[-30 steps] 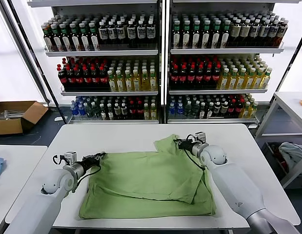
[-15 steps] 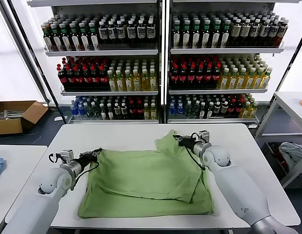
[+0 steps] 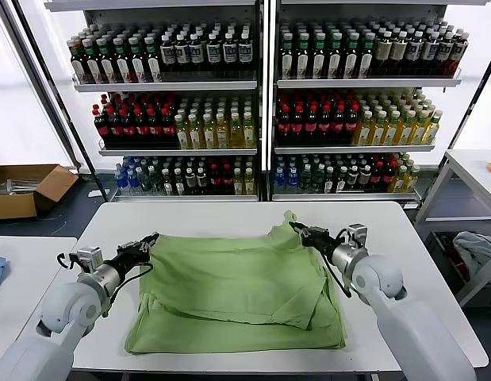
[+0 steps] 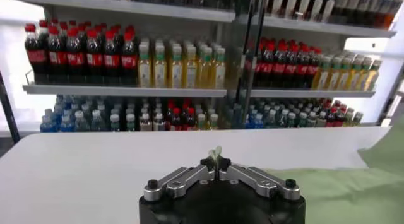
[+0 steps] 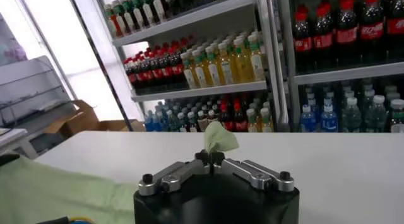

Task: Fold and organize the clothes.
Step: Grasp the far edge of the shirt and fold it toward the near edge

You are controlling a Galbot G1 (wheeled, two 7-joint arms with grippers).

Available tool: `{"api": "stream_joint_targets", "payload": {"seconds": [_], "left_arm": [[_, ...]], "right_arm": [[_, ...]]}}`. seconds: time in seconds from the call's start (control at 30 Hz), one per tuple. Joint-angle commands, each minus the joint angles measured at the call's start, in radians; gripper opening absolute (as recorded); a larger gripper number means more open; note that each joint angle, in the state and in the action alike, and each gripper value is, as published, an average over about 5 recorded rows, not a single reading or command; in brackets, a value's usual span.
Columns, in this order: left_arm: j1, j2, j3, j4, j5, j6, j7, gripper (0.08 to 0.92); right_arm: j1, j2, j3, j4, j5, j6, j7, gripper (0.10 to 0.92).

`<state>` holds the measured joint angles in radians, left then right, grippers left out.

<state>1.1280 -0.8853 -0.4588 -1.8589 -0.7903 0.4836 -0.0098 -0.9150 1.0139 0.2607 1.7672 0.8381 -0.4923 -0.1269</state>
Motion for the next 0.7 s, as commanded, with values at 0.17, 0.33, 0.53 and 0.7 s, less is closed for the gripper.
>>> {"api": "stream_joint_targets", "payload": {"seconds": [0.17, 0.33, 0.53, 0.7], "left_arm": [[0.467, -0.038, -0.248, -0.329, 0.014, 0.029, -0.02, 0.09], [0.511, -0.086, -0.25, -0.309, 0.056, 0.04, 0.02, 0.09], [0.511, -0.094, -0.231, -0.239, 0.097, 0.047, 0.057, 0.094], [0.513, -0.091, -0.259, -0.261, 0.102, 0.064, 0.04, 0.178]], "right_arm": [[-0.607, 0.003, 0.34, 0.383, -0.022, 0.016, -0.028, 0.106], [-0.741, 0.048, 0.376, 0.38, -0.103, 0.058, -0.066, 0.106], [-0.771, 0.053, 0.41, 0.359, -0.125, 0.073, -0.07, 0.106], [-0.74, 0.025, 0.47, 0.346, -0.13, 0.139, -0.075, 0.167]]}}
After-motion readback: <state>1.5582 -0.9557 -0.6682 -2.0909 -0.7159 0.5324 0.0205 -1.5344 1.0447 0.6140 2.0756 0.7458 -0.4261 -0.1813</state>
